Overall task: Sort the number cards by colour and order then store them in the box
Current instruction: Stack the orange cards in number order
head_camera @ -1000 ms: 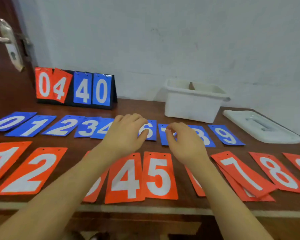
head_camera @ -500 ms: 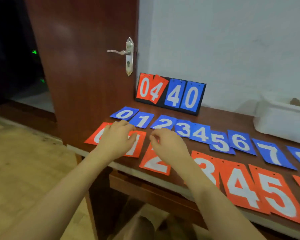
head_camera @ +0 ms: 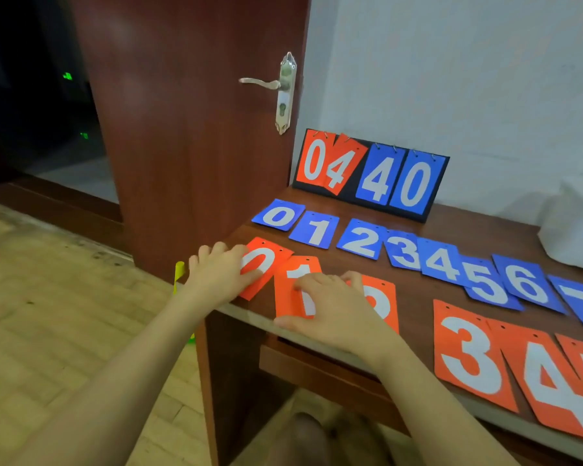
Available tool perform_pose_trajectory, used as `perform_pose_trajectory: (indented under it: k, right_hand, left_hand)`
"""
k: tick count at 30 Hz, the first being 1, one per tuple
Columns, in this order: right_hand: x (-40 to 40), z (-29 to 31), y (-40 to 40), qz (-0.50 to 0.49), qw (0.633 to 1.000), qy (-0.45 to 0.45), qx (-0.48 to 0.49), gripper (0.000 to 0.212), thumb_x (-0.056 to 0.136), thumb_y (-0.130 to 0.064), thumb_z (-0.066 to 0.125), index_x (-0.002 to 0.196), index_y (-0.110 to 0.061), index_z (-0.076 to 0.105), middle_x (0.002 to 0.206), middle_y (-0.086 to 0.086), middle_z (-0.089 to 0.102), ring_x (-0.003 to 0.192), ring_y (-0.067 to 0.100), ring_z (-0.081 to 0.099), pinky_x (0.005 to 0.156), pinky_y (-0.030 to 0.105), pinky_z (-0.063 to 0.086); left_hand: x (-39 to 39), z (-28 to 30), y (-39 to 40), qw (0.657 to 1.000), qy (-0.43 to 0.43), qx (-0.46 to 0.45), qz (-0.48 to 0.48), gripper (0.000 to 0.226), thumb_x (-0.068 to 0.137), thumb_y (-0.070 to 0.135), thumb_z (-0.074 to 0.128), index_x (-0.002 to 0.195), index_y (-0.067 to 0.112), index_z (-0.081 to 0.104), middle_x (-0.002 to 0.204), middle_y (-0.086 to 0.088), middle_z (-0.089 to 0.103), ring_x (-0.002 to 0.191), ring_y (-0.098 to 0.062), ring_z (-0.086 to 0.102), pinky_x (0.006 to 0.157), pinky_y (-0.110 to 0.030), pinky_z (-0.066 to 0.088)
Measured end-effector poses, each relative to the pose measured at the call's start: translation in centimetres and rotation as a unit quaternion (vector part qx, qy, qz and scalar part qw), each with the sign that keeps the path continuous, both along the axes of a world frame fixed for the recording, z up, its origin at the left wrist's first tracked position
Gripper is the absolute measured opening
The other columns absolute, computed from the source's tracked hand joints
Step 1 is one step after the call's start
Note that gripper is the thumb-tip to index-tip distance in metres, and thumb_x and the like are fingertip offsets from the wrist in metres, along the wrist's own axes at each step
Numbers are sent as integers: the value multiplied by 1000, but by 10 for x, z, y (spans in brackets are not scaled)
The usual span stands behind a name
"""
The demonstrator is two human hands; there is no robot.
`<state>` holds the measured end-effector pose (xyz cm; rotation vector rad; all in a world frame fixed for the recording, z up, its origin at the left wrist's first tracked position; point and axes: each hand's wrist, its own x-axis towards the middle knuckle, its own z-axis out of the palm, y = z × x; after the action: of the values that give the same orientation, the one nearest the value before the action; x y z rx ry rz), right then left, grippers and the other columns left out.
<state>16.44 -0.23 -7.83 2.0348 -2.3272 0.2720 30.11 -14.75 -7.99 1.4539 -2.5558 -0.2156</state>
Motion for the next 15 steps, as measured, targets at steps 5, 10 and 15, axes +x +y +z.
perform_pose_trajectory:
  k: [5,10,15]
  right_hand:
    - [7,9,15,51,998,-39,-17,49,86,-58,49,120,-25,57,125,-9,58,116,10,47,101,31,18]
    - [11,6,14,-33,971,-67,-226,21,93,-32,54,97,-22,71,92,-3,72,85,16,65,78,34,49]
    - [20,5,-2,-87,908,-53,-406,20,90,-24,55,94,-15,72,84,-1,72,77,15,65,68,25,42]
  left_hand:
    - [7,4,15,998,25,40,-35,53,90,50,46,138,35,32,138,-7,39,126,-32,35,104,-47,26]
    - [14,-3,19,997,29,62,25,64,85,61,45,139,31,30,145,-8,31,131,-36,27,107,-48,23]
    - [21,-25,41,985,126,-34,112,70,80,62,51,135,22,39,139,-12,36,129,-37,29,105,-47,25]
